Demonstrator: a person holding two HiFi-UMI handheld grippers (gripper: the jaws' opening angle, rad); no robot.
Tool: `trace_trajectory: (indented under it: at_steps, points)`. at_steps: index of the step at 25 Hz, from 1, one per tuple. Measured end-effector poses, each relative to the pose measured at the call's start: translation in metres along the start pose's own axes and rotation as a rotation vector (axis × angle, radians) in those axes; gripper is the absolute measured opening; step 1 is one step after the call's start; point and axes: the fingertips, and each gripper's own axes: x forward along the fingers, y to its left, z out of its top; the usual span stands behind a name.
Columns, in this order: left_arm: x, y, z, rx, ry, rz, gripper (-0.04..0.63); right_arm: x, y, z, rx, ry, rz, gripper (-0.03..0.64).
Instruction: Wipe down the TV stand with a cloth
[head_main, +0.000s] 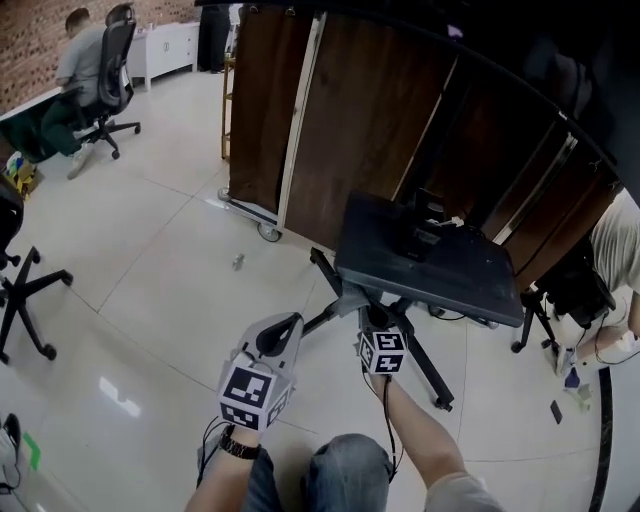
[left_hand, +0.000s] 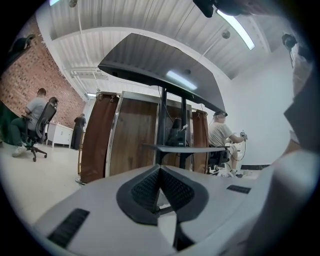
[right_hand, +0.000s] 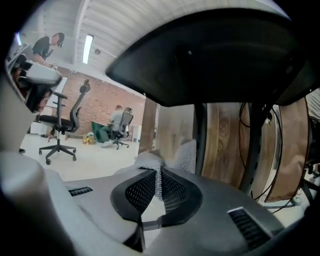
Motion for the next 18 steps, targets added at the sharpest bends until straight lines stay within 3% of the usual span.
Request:
trace_trajectory:
  at_steps: [3, 7, 10, 14, 18]
  points:
    - [0.004, 0.015, -0.032, 0.036, 0.018, 0.001, 0.023, 0.033, -0.022, -0.023, -0.016, 0.015, -0.049, 0.005]
    - [0.036, 0.037, -0.064, 0.091, 0.015, -0.021, 0.023, 0.062, -0.044, -0.005, 0.027, -0.056, -0.111, 0.005]
    - [0.062, 0.049, -0.099, 0.114, 0.077, -0.03, 0.023, 0.076, -0.055, -0.013, 0.041, -0.056, -0.152, 0.003]
    - [0.061, 0.058, -0.127, 0.093, 0.121, -0.012, 0.023, 0.098, -0.068, -0.049, 0.027, -0.001, -0.167, 0.005]
    - [0.051, 0.07, -0.158, 0.071, 0.154, 0.015, 0.023, 0.134, -0.077, -0.126, 0.035, 0.147, -0.159, 0.005]
